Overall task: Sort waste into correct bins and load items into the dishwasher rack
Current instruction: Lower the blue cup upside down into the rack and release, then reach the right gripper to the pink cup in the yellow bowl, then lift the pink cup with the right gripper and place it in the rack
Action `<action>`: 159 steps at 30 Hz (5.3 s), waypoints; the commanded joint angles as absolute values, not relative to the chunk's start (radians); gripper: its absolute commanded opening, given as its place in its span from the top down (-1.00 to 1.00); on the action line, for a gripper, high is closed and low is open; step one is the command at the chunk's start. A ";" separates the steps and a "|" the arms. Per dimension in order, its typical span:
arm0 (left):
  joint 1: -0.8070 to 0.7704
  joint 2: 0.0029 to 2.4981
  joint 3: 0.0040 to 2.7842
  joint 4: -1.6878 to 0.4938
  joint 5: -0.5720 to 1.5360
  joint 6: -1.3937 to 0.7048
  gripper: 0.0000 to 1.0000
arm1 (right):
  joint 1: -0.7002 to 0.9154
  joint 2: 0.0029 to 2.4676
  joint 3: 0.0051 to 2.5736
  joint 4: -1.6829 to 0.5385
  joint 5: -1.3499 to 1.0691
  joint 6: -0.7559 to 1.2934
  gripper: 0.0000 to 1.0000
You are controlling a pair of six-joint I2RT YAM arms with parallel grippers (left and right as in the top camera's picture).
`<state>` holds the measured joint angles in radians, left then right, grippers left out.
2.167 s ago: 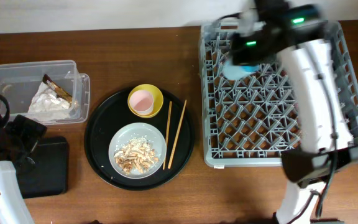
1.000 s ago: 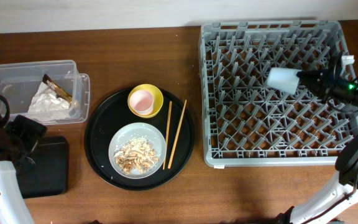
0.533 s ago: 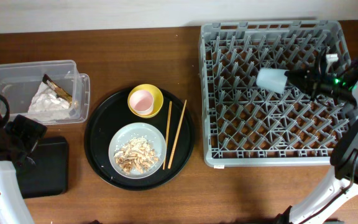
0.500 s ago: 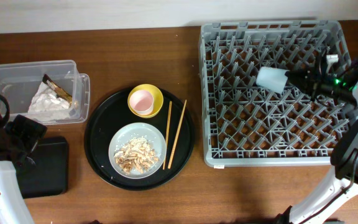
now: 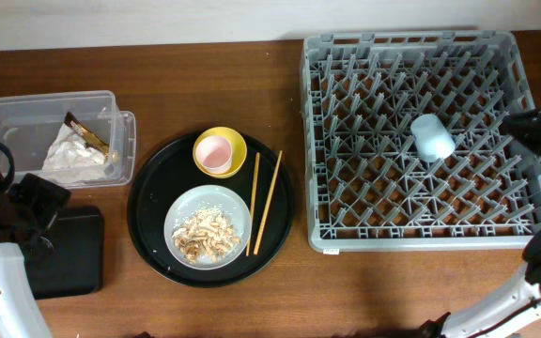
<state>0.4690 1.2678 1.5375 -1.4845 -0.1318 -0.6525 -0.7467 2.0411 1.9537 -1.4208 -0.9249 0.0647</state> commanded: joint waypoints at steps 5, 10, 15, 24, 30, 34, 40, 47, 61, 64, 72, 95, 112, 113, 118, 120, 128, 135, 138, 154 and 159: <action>0.472 1.266 1.541 -1.486 -0.139 -0.662 -0.98 | -0.455 1.852 2.113 -1.460 -0.458 -0.018 0.40; 0.472 1.266 1.541 -1.486 -0.139 -0.662 -0.98 | -0.197 2.069 2.109 -1.216 -0.380 0.059 0.92; 0.472 1.266 1.541 -1.486 -0.139 -0.662 -0.98 | -0.155 2.192 2.109 -1.192 -0.231 0.187 0.92; 0.472 1.266 1.541 -1.486 -0.139 -0.662 -0.98 | -0.197 2.200 2.109 -1.315 -0.080 0.200 0.92; 0.472 1.266 1.541 -1.486 -0.139 -0.662 -0.98 | -0.218 2.193 2.112 -1.323 -0.168 0.199 0.92; 0.472 1.266 1.541 -1.486 -0.139 -0.662 -0.98 | -0.216 2.193 2.113 -1.243 -0.375 0.189 0.92; 0.472 1.266 1.541 -1.486 -0.139 -0.662 -0.98 | -0.204 2.216 2.075 -1.258 -0.202 0.213 0.92; 0.472 1.266 1.541 -1.486 -0.139 -0.662 -0.98 | -0.205 2.216 2.074 -1.333 -0.071 0.260 0.92; 0.472 1.266 1.541 -1.486 -0.139 -0.662 -0.98 | -0.170 2.054 2.396 -1.635 -0.382 0.119 -0.03; 0.472 1.266 1.541 -1.486 -0.139 -0.662 -0.98 | -0.076 2.054 2.390 -1.635 -0.781 -0.029 -0.46; 0.472 1.266 1.541 -1.486 -0.139 -0.662 -0.98 | 0.561 2.137 2.389 -1.308 -0.080 0.140 -0.29; 0.472 1.266 1.541 -1.486 -0.139 -0.662 -0.98 | 0.826 2.508 2.401 -1.064 0.150 0.196 -0.10; 0.472 1.266 1.541 -1.486 -0.139 -0.662 -0.98 | 0.838 2.516 2.524 -1.164 0.046 0.196 -0.09; 0.472 1.266 1.541 -1.486 -0.139 -0.662 -0.98 | 0.838 2.516 2.507 -1.147 0.048 0.197 -0.08; 0.472 1.266 1.541 -1.486 -0.139 -0.662 -0.98 | 0.846 2.516 2.385 -1.079 0.045 0.201 0.04; 0.472 1.266 1.541 -1.486 -0.139 -0.662 -0.98 | 0.845 2.516 2.372 -1.076 0.046 0.201 0.12; 0.472 1.266 1.541 -1.486 -0.139 -0.662 -0.98 | 0.842 2.512 2.545 -1.172 0.064 0.202 0.92; 0.472 1.266 1.541 -1.486 -0.139 -0.662 -0.98 | 0.540 2.497 3.140 -1.557 -0.042 0.275 0.92; 0.472 1.266 1.541 -1.486 -0.139 -0.662 -0.98 | 0.223 2.490 3.129 -1.590 -0.406 0.214 0.92; 0.472 1.266 1.541 -1.486 -0.139 -0.662 -0.98 | -0.426 2.543 2.276 -1.096 -1.350 0.241 0.81; 0.472 1.266 1.541 -1.486 -0.139 -0.662 -0.98 | -0.434 2.534 2.280 -1.089 -1.287 0.245 0.81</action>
<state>0.4690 1.2678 1.5372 -1.4845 -0.1318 -0.6525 -0.4351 2.5519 2.2898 -1.0908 -1.3731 0.2363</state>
